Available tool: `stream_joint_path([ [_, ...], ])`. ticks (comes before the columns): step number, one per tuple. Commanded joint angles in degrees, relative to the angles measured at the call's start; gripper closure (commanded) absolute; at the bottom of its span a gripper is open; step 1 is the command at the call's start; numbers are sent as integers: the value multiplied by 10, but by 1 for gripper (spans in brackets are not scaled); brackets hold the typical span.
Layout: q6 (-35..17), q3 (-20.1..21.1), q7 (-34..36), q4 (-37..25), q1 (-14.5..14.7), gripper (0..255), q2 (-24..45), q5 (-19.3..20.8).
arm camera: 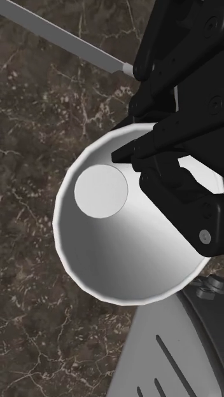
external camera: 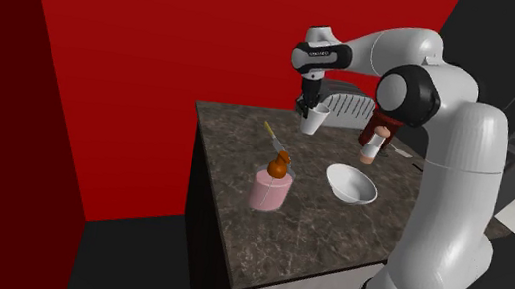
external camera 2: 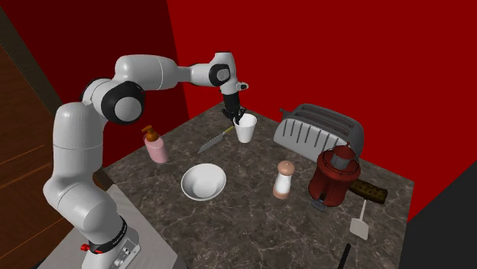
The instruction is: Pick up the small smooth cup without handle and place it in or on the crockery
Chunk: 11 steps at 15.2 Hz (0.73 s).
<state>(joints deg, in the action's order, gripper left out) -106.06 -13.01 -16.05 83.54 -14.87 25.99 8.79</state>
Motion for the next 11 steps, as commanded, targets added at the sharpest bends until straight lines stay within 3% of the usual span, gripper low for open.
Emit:
stream_joint_path([
  [1, 14, 0, -3, -12, 0, 255, -3, 0],
  [11, 87, -2, -17, -83, -1, 255, -6, -2],
])
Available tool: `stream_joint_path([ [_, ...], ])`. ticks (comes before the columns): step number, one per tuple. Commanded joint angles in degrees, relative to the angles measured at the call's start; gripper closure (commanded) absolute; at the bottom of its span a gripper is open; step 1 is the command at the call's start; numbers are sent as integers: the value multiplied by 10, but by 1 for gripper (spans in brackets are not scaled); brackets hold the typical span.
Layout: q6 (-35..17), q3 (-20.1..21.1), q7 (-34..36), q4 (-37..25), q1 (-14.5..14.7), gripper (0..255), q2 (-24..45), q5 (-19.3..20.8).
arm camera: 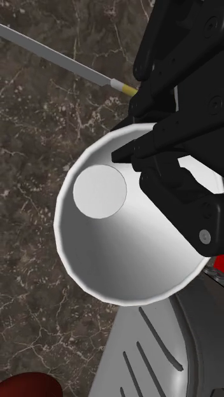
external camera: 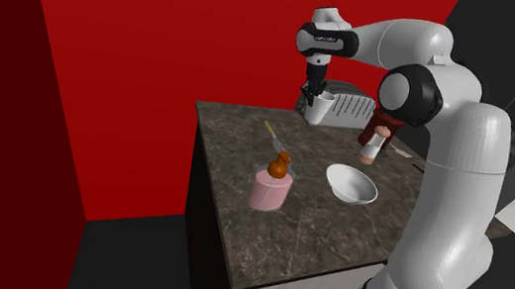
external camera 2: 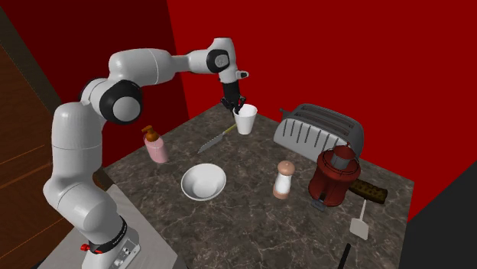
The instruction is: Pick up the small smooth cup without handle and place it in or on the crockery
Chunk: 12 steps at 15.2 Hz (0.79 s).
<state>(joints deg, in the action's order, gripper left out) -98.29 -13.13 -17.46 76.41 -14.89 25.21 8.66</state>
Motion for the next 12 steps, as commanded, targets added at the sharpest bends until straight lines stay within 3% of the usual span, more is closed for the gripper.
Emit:
stream_joint_path([
  [1, 13, 0, -4, -15, -1, 255, 2, -1],
  [6, -36, -6, 14, 172, 16, 255, -137, 30],
  [12, -57, -6, 35, 340, 24, 255, -283, 66],
])
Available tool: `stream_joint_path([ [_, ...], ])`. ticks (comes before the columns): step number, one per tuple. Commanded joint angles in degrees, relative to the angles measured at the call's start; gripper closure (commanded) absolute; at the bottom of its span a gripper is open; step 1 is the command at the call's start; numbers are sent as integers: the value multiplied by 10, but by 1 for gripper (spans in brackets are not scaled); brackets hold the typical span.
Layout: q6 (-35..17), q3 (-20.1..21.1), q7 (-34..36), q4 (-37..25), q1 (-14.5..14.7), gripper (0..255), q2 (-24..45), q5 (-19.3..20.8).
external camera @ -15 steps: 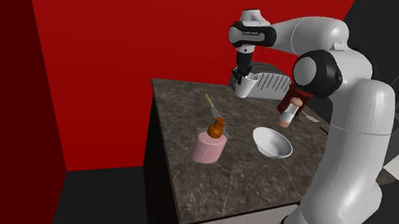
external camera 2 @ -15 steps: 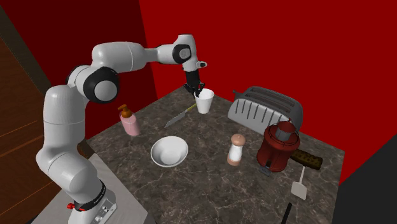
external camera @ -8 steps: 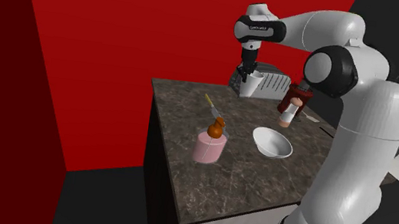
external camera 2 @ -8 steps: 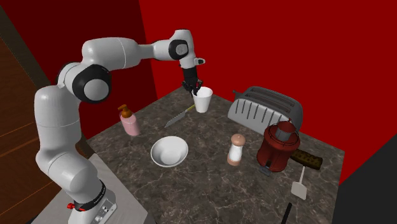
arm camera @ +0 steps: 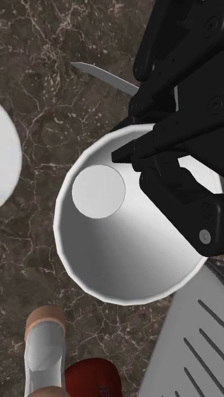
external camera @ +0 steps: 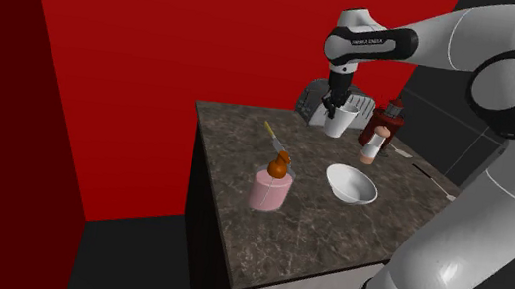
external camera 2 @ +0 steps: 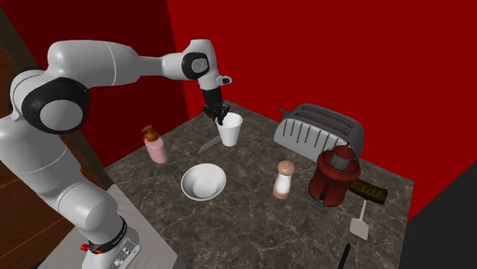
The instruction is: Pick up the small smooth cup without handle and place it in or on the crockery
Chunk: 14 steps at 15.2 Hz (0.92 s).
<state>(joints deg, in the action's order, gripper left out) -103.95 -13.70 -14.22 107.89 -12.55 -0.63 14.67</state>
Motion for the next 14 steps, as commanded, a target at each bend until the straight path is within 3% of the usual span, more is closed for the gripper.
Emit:
stream_joint_path([
  [1, -1, 1, 5, 49, 0, 255, -49, 12],
  [14, 59, 21, 20, 298, -22, 255, -355, 63],
])
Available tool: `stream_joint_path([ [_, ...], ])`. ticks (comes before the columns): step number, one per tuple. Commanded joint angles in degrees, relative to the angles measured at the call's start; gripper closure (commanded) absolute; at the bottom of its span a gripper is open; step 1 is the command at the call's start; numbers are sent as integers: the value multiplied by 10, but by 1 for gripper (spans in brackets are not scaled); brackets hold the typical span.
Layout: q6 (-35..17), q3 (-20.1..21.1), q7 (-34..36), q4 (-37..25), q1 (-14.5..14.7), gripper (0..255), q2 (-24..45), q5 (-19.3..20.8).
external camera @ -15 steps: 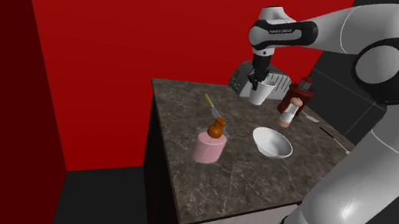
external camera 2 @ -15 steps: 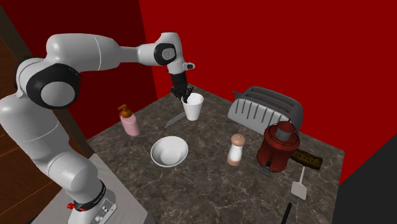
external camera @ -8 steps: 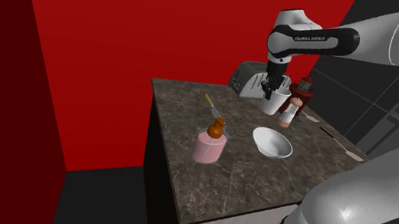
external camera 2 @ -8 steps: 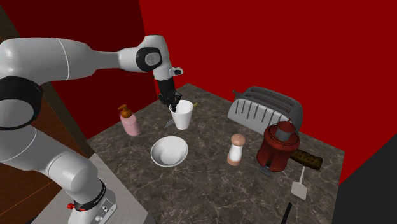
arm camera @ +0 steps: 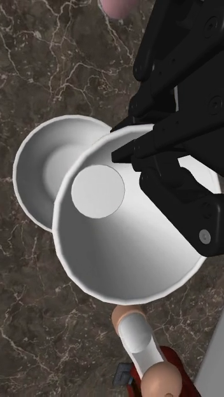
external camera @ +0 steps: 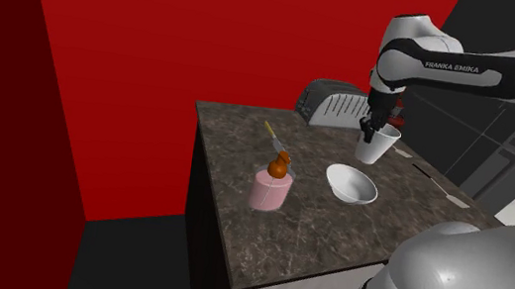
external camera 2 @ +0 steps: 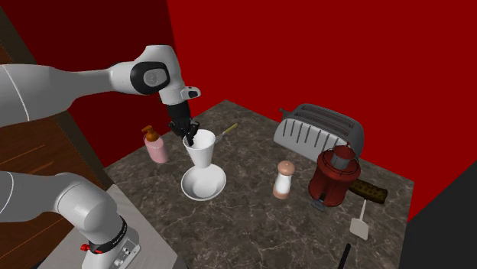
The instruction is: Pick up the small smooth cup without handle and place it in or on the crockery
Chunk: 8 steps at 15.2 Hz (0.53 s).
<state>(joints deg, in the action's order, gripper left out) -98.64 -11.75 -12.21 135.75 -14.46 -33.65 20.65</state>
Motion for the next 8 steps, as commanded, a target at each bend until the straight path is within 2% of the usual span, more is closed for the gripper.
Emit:
stream_joint_path([
  [1, -1, 0, 1, 27, -4, 255, -25, 5],
  [8, -55, -8, 14, 76, -6, 255, -20, 13],
])
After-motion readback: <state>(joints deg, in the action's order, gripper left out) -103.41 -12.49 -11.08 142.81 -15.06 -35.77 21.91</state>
